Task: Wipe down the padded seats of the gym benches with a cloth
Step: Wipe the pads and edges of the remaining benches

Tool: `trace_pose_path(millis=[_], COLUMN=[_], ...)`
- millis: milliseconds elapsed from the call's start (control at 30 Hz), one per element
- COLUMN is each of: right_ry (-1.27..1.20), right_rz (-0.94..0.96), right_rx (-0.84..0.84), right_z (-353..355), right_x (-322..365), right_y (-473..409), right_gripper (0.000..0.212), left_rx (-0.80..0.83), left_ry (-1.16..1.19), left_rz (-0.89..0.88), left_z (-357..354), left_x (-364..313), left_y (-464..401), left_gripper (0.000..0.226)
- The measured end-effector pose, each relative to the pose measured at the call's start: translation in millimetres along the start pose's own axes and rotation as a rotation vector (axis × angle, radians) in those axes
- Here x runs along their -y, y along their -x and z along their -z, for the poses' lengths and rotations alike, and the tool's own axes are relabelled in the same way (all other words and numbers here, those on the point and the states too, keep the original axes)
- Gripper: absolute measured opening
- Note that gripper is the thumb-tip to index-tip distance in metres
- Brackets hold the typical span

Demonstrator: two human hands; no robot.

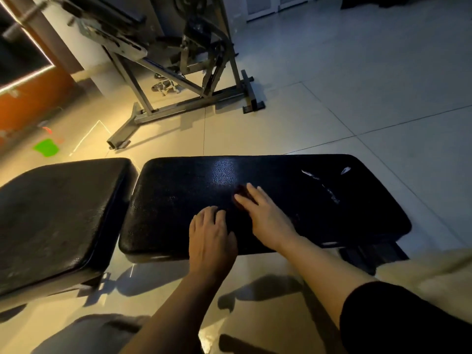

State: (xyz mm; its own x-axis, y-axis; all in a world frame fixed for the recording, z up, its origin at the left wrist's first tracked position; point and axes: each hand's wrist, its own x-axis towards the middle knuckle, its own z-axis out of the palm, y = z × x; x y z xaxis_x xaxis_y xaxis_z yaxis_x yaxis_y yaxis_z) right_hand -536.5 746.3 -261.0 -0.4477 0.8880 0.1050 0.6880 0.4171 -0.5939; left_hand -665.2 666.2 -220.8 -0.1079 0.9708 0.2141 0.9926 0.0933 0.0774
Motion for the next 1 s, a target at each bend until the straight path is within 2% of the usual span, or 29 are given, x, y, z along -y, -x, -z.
trace_pose_path(millis=[67,133,200,267,367,433,533,633,767,867,1000], right_ry=[0.033,0.018,-0.029,-0.067,-0.092,-0.057,0.020,0.089,0.095,0.055,0.098], right_rz=[-0.165,-0.370,-0.473,-0.391,-0.099,-0.024,-0.075,-0.248,-0.410,-0.335,-0.230], right_rx=[-0.051,-0.059,-0.052,-0.030,0.059,0.119,0.094,0.003,-0.129,-0.140,-0.038], right_z=[14,31,36,28,9,7,19,36,54,49,48], right_x=[-36,-62,-64,-42,0,6,-17,-63,-117,-124,-139], right_y=[19,36,42,38,42,50,54,60,77,84,82], right_gripper=[0.076,0.070,0.062,0.059,0.063,0.069,0.072,0.074,0.061,0.053,0.053], left_rx=[0.073,0.154,0.213,0.224,0.188,0.181,0.161,0.180,0.198,0.182,0.171], left_ry=[0.003,-0.001,0.003,-0.007,0.009,0.077,0.114,0.112,0.131,0.142,0.148], left_rz=[0.008,-0.009,-0.029,-0.034,-0.010,0.001,-0.027,-0.078,-0.168,-0.226,-0.260], left_z=[1,3,3,2,-2,-4,-9,-16,-30,-45,-64], left_x=[-10,-23,-33,-37,-42,-52,-65,-78,-105,-129,-149], left_y=[12,23,32,38,37,33,21,9,-4,-17,-48], left_gripper=[0.054,0.055,0.057,0.060,0.062,0.063,0.052,0.049,0.047,0.045,0.045])
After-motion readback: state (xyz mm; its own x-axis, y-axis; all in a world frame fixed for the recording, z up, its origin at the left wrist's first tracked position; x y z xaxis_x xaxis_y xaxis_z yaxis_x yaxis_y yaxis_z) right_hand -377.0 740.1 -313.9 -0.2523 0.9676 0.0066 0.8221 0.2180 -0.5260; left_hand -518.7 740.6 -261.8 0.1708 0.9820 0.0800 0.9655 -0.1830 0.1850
